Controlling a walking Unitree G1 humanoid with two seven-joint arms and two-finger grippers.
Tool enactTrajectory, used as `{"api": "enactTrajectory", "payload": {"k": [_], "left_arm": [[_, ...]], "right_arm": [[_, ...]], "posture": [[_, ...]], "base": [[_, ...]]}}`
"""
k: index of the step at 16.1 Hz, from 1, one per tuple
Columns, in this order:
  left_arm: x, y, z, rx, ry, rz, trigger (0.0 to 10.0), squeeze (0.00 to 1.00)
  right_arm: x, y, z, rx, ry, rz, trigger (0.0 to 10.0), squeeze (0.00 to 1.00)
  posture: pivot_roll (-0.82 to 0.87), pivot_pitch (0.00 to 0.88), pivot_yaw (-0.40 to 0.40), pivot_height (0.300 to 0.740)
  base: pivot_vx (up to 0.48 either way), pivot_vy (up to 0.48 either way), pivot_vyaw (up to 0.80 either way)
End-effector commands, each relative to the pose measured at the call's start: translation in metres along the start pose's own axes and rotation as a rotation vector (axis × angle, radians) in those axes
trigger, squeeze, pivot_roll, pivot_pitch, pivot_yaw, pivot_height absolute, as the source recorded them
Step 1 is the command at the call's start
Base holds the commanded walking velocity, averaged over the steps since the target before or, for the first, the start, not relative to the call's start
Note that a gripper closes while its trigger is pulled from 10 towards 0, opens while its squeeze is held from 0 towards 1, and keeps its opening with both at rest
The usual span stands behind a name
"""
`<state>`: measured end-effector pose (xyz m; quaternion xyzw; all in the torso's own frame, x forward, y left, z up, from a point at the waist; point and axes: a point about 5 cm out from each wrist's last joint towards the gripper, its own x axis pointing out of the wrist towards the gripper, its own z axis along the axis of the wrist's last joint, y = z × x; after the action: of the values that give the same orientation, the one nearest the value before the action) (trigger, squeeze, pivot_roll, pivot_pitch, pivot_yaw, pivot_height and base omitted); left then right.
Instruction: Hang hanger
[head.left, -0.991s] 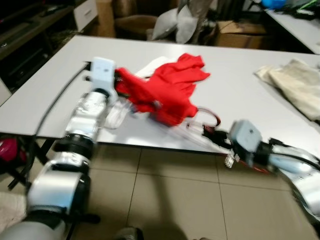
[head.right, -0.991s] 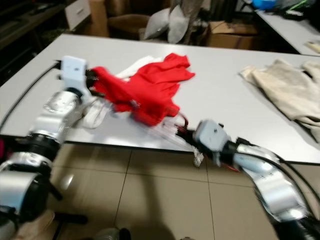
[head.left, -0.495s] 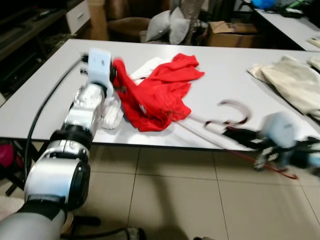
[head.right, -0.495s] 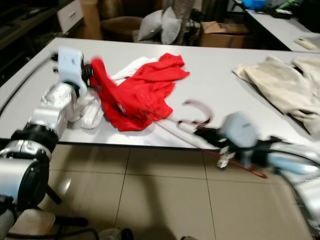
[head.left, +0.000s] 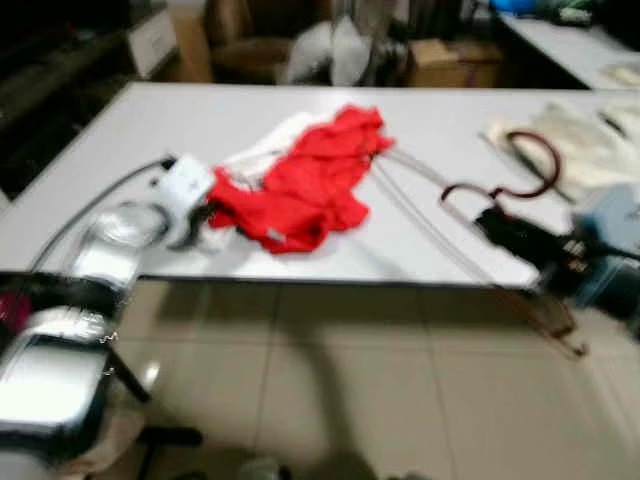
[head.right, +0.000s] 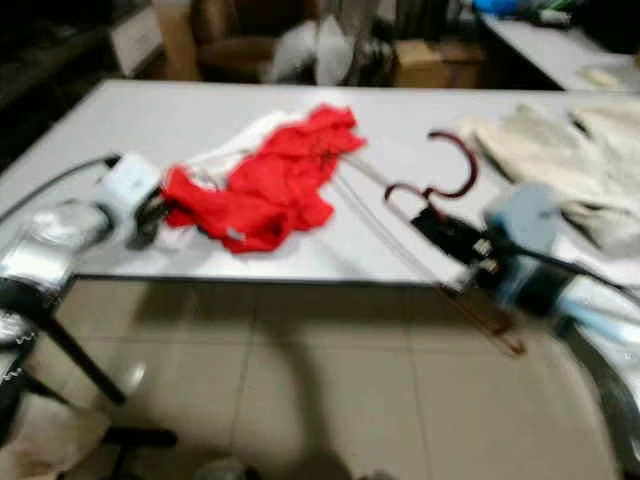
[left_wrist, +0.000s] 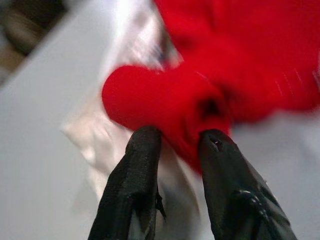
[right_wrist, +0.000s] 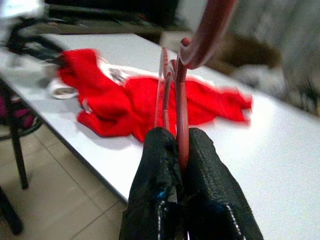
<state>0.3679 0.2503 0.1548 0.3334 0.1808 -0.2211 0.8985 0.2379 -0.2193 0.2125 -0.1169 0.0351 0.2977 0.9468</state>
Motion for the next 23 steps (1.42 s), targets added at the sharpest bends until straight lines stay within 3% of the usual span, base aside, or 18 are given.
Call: {"api": "enactTrajectory", "payload": {"k": [1,4,5,7,10,11,12,13,15,17,18,20,21,23], "left_arm": [[-0.006,0.006,0.001,0.057,0.022,-0.044,10.0,1.0],[-0.019,0.013,0.001,0.103,0.022,-0.124,10.0,1.0],[-0.029,0.016,-0.004,0.117,0.044,-0.201,10.0,1.0],[-0.042,0.022,-0.003,0.105,0.026,-0.24,10.0,1.0],[-0.06,0.044,0.061,-0.162,-0.474,-0.076,10.0,1.0],[-0.057,0.042,0.079,-0.235,-0.582,0.041,10.0,0.85],[-0.054,0.039,0.083,-0.292,-0.607,0.102,10.0,0.77],[-0.047,0.03,0.087,-0.425,-0.649,0.162,10.0,0.7],[-0.039,0.002,0.088,-0.406,-0.645,0.167,10.0,0.69],[-0.02,-0.041,0.08,-0.539,-0.56,0.165,10.0,0.71],[-0.018,-0.048,0.079,-0.558,-0.546,0.171,10.0,0.71],[-0.012,-0.083,0.078,-0.579,-0.492,0.202,10.0,0.71],[-0.011,-0.092,0.076,-0.586,-0.477,0.21,10.0,0.7],[-0.011,-0.102,0.076,-0.56,-0.461,0.21,10.0,0.7]], "right_arm": [[0.003,-0.002,-0.002,0.046,0.021,-0.037,10.0,0.0],[0.005,0.001,-0.006,0.091,0.039,-0.061,10.0,0.0],[0.007,0.0,-0.006,0.093,0.026,-0.096,10.0,0.0],[0.011,0.0,0.0,0.088,-0.029,-0.189,10.0,0.0],[0.02,0.004,0.0,0.105,-0.031,-0.326,10.0,0.0],[0.027,0.01,-0.004,0.075,-0.029,-0.367,10.0,0.0],[0.031,0.016,-0.006,0.058,-0.023,-0.363,10.0,0.0],[0.037,0.021,-0.013,0.087,-0.005,-0.396,10.0,0.0],[0.04,0.021,-0.02,0.138,0.017,-0.487,10.0,0.0],[0.041,0.025,-0.023,0.2,-0.005,-0.552,10.0,0.0],[0.041,0.026,-0.025,0.197,-0.001,-0.558,10.0,0.0],[0.037,0.031,-0.037,0.161,0.053,-0.603,10.0,0.0],[0.035,0.031,-0.041,0.156,0.073,-0.657,10.0,0.0],[0.038,0.036,-0.042,0.199,0.06,-0.637,10.0,0.0]], "posture": [[-0.04,0.004,0.045,0.74],[-0.03,0.007,0.039,0.74],[-0.03,0.007,0.039,0.74],[-0.04,0.008,0.045,0.74],[-0.03,0.01,0.038,0.74],[-0.03,0.012,0.037,0.74],[-0.03,0.013,0.037,0.74],[-0.03,0.016,0.037,0.74],[-0.03,0.02,0.033,0.74],[-0.04,0.03,0.032,0.74],[-0.04,0.033,0.035,0.74],[-0.05,0.043,0.034,0.74],[-0.05,0.045,0.034,0.74],[-0.05,0.046,0.034,0.74]], "base": [[0.0,0.0,0.0],[0.0,0.0,0.0],[0.0,0.0,0.0],[0.0,0.0,0.0],[0.0,0.0,0.0],[0.0,0.0,0.0],[0.0,0.0,0.0],[0.0,0.0,0.0],[0.0,0.0,0.0],[0.0,-0.15,0.0],[0.0,-0.3,0.0],[0.0,-0.354,0.0],[0.0,-0.352,0.0],[0.0,-0.354,0.0]]}}
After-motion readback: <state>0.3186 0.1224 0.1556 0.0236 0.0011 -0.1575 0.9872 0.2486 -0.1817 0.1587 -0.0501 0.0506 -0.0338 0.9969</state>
